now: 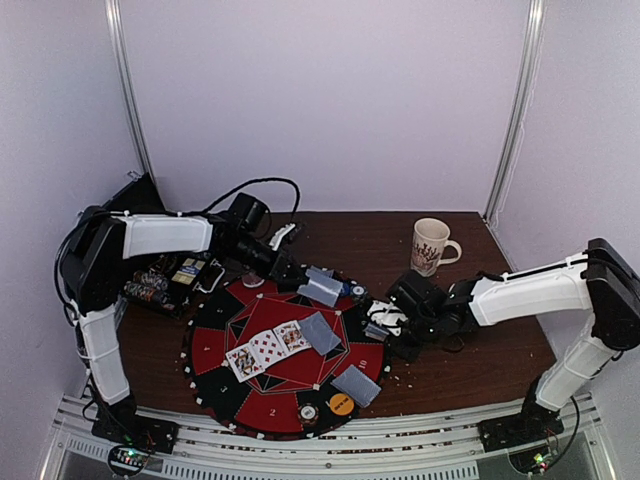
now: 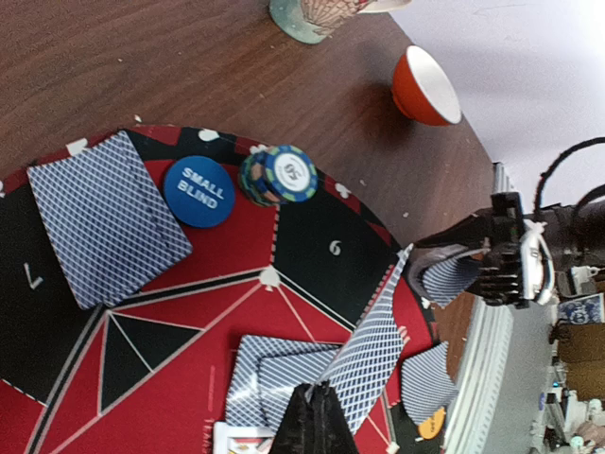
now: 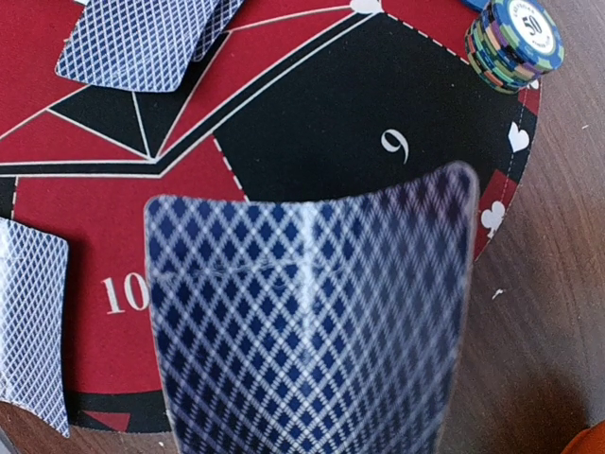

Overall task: Distribute texas hold em gaming equipment
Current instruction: Place the poker card in the community card area.

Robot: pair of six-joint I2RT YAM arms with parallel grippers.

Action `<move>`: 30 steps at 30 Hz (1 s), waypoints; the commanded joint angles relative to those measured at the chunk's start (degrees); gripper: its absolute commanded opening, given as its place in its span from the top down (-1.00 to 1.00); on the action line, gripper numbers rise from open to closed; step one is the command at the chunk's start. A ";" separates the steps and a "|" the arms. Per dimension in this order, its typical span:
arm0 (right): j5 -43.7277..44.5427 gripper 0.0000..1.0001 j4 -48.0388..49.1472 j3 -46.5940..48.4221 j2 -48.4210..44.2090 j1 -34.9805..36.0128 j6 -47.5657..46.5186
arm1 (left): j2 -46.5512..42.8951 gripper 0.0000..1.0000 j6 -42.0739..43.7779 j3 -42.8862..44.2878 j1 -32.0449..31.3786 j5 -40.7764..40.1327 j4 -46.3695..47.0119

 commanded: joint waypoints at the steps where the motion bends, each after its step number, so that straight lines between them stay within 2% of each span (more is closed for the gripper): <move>1: -0.15 0.49 -0.97 -1.79 -2.70 -0.23 2.61 | 4.78 1.00 8.86 7.24 -0.20 -7.84 -6.05; 3: 0.94 0.49 -1.61 -1.90 -4.11 -0.22 2.61 | 7.87 1.00 13.18 12.13 -1.25 -10.85 -10.50; 7: 2.08 0.49 -4.11 -0.87 -5.79 -0.39 2.19 | 14.08 1.00 18.14 20.56 -3.76 -11.23 -16.59; 16: 3.81 0.48 -5.76 -0.22 -7.70 -0.64 1.23 | 20.29 1.00 18.71 25.67 -6.29 -7.67 -18.86; 22: 4.08 0.48 -6.02 0.41 -7.76 -0.76 0.81 | 25.68 1.00 19.50 32.13 -7.39 -8.82 -22.74; 30: 4.30 0.48 -5.94 0.37 -8.08 -0.81 0.40 | 27.89 1.00 22.62 36.51 -8.17 -12.89 -25.98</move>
